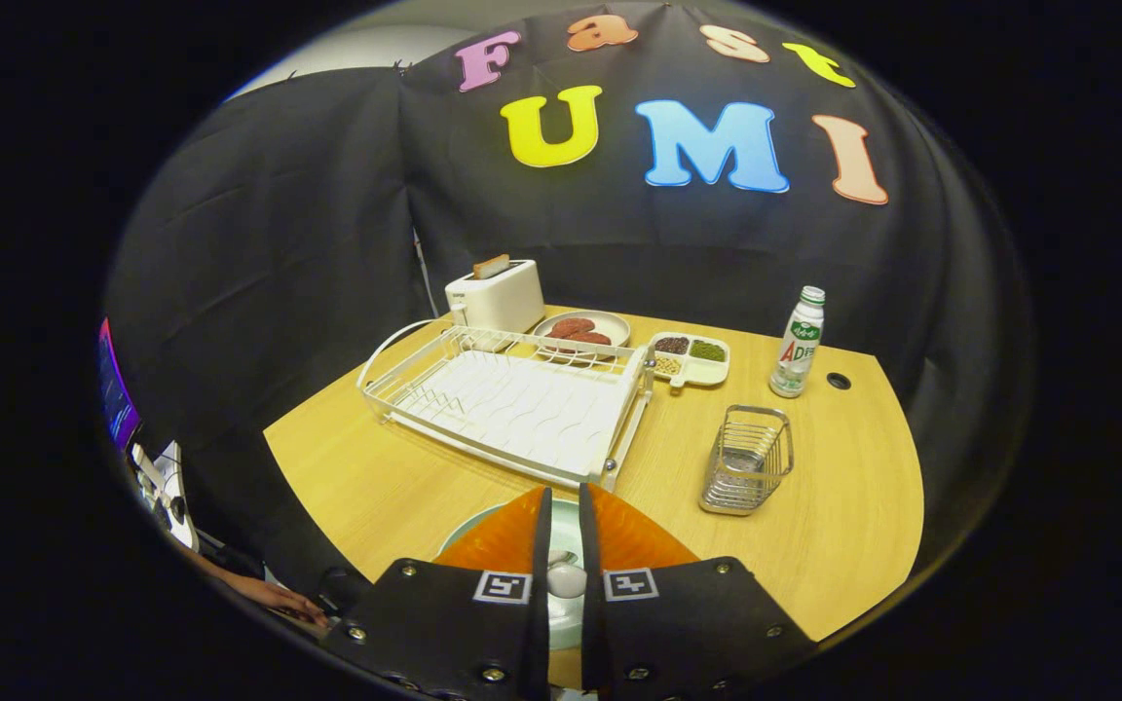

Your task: Take the plate from the dish rack, then take the spoon from the basket and place it into the plate.

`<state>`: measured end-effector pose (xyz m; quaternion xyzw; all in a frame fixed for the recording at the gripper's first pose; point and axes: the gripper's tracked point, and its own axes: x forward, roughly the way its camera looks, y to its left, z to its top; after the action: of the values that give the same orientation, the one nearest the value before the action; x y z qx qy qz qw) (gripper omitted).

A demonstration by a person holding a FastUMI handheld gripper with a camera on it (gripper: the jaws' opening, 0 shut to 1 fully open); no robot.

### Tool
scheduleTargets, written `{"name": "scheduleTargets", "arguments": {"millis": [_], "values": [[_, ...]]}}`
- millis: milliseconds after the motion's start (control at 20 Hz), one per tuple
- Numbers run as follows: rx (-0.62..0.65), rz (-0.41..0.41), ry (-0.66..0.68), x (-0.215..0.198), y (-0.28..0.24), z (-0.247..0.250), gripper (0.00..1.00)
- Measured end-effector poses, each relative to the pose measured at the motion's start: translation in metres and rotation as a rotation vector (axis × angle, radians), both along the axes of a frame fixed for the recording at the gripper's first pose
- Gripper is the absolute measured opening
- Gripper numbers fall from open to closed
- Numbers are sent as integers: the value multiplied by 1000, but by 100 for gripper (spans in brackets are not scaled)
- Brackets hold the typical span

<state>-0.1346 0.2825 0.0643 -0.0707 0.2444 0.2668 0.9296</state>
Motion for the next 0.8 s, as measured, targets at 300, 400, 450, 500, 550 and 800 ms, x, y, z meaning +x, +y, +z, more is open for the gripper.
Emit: {"name": "scheduleTargets", "arguments": {"millis": [300, 400, 450, 500, 550, 800], "values": [[-18, 70, 46, 10, 27, -20, 13], [-22, 89, 56, 13, 37, -24, 13], [-24, 97, 61, 14, 42, -27, 13], [-25, 102, 69, 15, 47, -29, 13], [-27, 108, 72, 16, 53, -31, 13], [-37, 121, 93, 23, 70, -39, 13]]}}
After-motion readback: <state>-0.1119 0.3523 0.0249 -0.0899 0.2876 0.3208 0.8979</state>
